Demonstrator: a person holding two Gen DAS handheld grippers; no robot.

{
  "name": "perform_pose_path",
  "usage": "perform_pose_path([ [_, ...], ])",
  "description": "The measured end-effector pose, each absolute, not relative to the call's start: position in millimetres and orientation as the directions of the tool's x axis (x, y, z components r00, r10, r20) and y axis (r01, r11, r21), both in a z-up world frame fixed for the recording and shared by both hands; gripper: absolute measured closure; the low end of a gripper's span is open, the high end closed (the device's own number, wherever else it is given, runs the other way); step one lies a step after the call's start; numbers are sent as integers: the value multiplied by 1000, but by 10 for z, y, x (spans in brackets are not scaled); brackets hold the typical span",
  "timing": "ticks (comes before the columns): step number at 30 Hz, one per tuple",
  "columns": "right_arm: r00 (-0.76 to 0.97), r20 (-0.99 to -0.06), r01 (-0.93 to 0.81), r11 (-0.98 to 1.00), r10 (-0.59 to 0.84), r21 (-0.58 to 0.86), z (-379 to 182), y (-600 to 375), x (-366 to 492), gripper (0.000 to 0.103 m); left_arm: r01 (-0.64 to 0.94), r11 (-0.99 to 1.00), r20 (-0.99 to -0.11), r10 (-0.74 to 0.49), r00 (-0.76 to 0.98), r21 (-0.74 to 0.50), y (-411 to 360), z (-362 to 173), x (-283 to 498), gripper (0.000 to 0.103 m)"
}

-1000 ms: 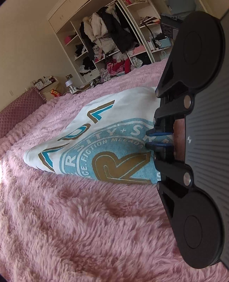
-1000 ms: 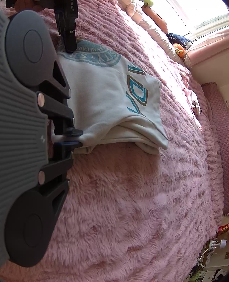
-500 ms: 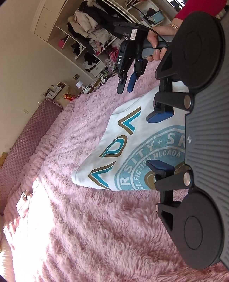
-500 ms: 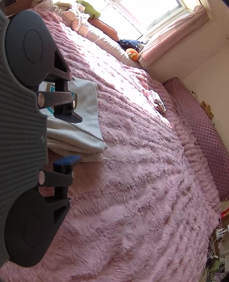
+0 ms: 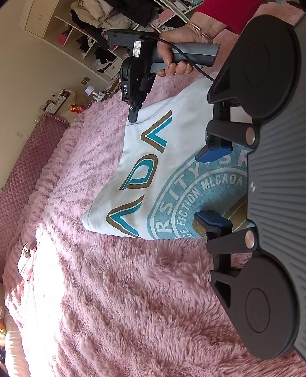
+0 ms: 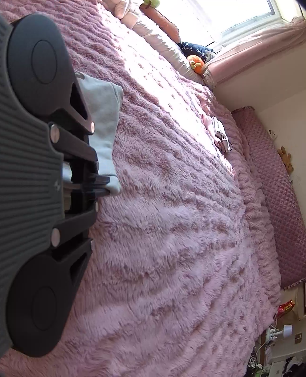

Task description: Fold small clothes

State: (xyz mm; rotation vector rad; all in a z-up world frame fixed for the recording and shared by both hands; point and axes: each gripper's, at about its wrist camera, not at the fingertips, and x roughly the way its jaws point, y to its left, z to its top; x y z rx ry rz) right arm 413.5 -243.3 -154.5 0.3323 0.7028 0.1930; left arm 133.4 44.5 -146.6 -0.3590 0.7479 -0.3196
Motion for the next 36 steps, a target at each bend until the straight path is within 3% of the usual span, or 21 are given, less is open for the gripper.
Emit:
perform_pose_path([
  [4,685,-668,-29,926,292,375,-1877,-2517,4293,103,167,912,-616,-380,690,-375,325,-1462,1341,41],
  [7,705,-641,-47,921,304,386,-1860,-2581,4210,102,188,925,-624,-363,692,-330,245,-1449,1327,34],
  [8,718,-628,-50,922,301,385,-1808,-2595,4153,97,190,929,-626,-356,694,-317,225,-1442,1323,34],
  [12,769,-545,-158,926,333,344,-1423,-2554,3628,97,180,948,-644,-310,699,-262,143,-1345,1307,34],
  [18,755,-518,-313,915,402,255,-1074,-2282,2561,97,136,946,-636,-300,711,-294,119,-1128,1174,34],
  [30,693,-651,-163,947,310,278,-1605,-2196,2309,102,49,951,-704,-261,661,-306,45,-1322,1065,32],
  [36,684,-666,-134,948,300,289,-1735,-2189,2380,103,81,958,-709,-259,656,-275,-43,-1396,1070,19],
])
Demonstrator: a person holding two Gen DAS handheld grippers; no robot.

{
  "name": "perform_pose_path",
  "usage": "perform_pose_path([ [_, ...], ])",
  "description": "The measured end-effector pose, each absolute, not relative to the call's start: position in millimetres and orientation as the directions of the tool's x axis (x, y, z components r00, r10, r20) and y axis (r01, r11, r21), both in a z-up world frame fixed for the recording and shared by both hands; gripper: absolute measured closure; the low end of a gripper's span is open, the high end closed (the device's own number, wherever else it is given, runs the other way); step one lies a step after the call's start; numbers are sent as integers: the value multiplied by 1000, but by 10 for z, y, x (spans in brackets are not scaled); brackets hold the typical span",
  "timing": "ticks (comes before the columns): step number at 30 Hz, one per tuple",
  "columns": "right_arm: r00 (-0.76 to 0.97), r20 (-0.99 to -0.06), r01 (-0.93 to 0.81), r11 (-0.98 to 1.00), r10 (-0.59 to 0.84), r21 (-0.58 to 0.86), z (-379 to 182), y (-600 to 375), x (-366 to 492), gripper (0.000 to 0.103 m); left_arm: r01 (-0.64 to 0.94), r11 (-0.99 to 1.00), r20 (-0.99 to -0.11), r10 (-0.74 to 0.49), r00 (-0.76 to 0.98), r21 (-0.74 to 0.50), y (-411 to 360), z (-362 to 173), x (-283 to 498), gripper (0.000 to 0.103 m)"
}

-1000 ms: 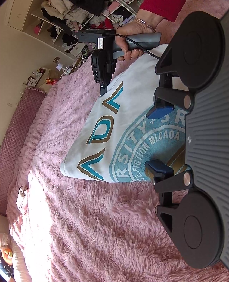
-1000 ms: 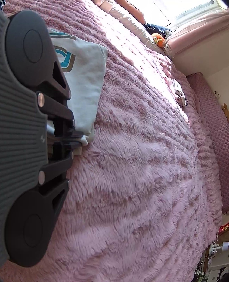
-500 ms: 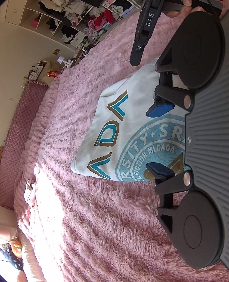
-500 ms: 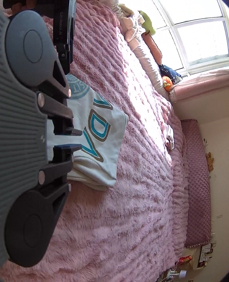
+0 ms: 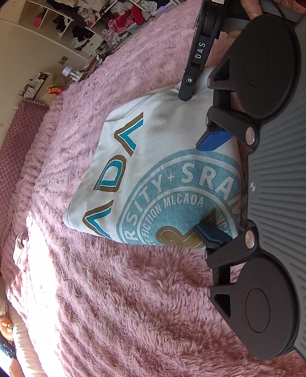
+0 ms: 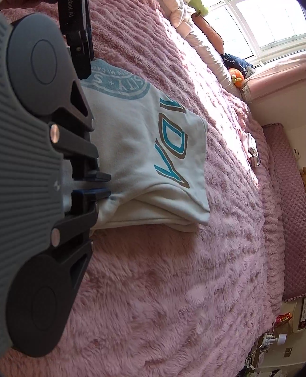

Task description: Fold small clothes

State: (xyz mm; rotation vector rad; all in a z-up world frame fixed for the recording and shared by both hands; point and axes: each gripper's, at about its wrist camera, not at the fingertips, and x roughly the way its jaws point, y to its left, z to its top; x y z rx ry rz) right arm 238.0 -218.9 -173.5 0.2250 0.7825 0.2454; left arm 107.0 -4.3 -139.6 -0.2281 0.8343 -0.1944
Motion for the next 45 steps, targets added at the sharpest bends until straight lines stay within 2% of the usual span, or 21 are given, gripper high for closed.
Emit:
perform_pose_path([
  [4,687,-660,-120,943,304,310,-1691,-2201,2389,101,72,963,-705,-241,667,-261,-85,-1342,1047,19],
  [5,690,-653,-122,939,312,321,-1637,-2203,2369,90,70,960,-695,-246,675,-272,-71,-1299,1029,19],
  [6,696,-640,-130,934,324,332,-1544,-2197,2318,69,69,958,-687,-250,683,-280,-53,-1247,1005,20],
  [8,729,-609,-133,937,313,322,-1359,-2169,2191,53,60,955,-674,-248,696,-289,-20,-1132,947,23],
  [10,768,-580,-136,954,271,266,-1116,-2086,1985,49,37,961,-661,-216,718,-274,7,-953,836,23],
  [11,773,-583,-128,962,250,242,-1037,-2045,1914,44,28,963,-654,-202,729,-266,19,-865,766,20],
  [12,773,-592,-118,969,228,219,-972,-2000,1848,34,20,967,-651,-187,736,-256,28,-786,700,19],
  [13,768,-607,-110,976,203,187,-911,-1945,1769,30,12,971,-651,-169,740,-239,30,-713,636,17],
  [17,767,-630,-99,993,120,68,-720,-1736,1400,21,-43,988,-684,-71,726,-149,18,-489,387,17],
  [23,730,-665,-96,987,158,129,-585,-1631,981,21,-82,987,-701,-38,712,-136,33,-331,37,17],
  [29,733,-661,-80,986,159,149,-483,-1586,718,21,-150,987,-731,55,680,-65,-34,-244,-160,16],
  [45,722,-681,-42,990,121,131,-401,-1639,442,21,-98,995,-764,43,644,-28,-270,-339,-240,16],
])
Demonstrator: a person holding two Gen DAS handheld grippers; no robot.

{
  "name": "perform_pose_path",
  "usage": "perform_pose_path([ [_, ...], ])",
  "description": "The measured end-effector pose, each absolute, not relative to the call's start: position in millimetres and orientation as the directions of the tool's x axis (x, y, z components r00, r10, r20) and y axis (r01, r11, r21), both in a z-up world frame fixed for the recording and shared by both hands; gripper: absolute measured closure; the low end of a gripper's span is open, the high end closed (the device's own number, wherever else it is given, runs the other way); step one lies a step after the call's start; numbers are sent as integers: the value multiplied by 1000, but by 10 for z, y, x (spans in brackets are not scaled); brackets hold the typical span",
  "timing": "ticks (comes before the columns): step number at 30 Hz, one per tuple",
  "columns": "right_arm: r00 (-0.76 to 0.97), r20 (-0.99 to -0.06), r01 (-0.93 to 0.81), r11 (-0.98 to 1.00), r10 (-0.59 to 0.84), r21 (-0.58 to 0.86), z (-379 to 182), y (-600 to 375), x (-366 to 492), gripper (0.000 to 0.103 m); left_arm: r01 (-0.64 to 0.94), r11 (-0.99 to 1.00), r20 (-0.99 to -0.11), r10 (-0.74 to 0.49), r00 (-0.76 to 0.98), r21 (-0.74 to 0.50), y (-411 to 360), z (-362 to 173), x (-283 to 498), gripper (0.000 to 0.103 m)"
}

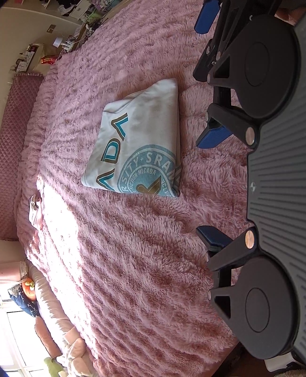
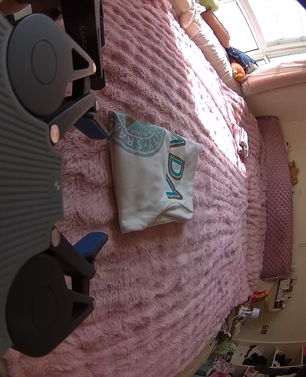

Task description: Fold small clothes

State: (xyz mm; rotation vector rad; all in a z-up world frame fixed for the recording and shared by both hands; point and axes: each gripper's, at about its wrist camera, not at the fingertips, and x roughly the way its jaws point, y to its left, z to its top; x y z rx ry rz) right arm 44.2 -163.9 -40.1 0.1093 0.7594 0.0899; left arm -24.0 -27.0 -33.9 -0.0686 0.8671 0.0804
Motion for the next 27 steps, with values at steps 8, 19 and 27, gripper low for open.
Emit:
perform_pose_path([
  [8,719,-687,-21,991,106,131,-405,-1678,432,21,-94,995,-774,48,631,-15,-312,-367,-215,16],
  [19,706,-700,-14,991,106,136,-441,-1687,464,21,-98,995,-785,56,618,-6,-322,-403,-178,16],
  [27,699,-706,-13,990,109,140,-450,-1688,495,21,-91,996,-783,63,619,8,-331,-393,-160,16],
])
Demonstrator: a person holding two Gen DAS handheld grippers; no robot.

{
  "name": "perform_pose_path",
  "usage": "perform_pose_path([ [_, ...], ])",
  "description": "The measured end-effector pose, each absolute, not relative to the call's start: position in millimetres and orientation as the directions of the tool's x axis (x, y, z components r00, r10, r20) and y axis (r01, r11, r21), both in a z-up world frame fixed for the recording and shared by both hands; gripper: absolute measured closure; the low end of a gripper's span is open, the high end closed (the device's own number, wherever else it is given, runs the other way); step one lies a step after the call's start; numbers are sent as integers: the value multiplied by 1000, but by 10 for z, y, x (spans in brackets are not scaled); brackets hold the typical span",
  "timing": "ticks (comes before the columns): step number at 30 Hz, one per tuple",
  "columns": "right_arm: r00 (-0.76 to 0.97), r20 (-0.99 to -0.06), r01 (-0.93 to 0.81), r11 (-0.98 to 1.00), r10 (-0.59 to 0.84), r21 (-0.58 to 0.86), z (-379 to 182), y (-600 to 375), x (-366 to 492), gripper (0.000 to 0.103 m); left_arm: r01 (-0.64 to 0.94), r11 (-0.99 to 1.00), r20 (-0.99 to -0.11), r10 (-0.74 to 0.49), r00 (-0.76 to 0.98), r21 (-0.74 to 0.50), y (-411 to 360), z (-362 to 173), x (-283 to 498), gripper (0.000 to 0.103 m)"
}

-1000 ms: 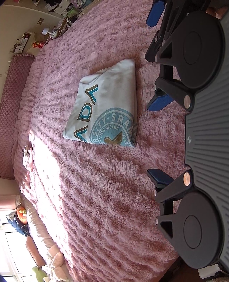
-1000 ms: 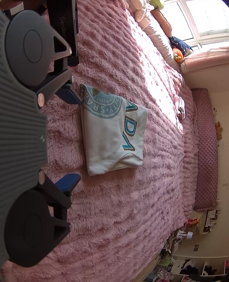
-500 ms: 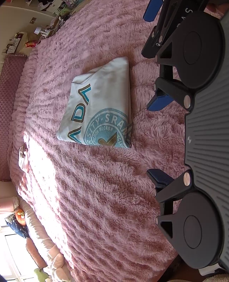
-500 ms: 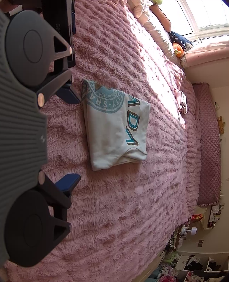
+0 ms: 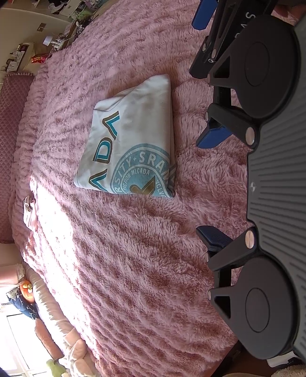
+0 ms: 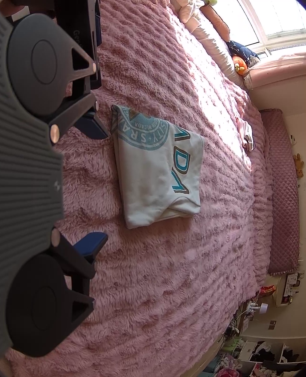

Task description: Fold small clothes

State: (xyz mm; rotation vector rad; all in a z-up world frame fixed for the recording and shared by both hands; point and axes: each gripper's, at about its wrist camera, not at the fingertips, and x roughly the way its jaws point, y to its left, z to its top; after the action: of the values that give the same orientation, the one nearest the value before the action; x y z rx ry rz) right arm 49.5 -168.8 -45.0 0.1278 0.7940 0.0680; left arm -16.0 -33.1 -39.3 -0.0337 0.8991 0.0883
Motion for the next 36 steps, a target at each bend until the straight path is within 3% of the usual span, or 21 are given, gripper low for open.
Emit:
perform_pose_path([
  [36,686,-719,-34,991,117,128,-488,-1653,544,21,-97,994,-786,99,610,49,-306,-409,-132,16],
])
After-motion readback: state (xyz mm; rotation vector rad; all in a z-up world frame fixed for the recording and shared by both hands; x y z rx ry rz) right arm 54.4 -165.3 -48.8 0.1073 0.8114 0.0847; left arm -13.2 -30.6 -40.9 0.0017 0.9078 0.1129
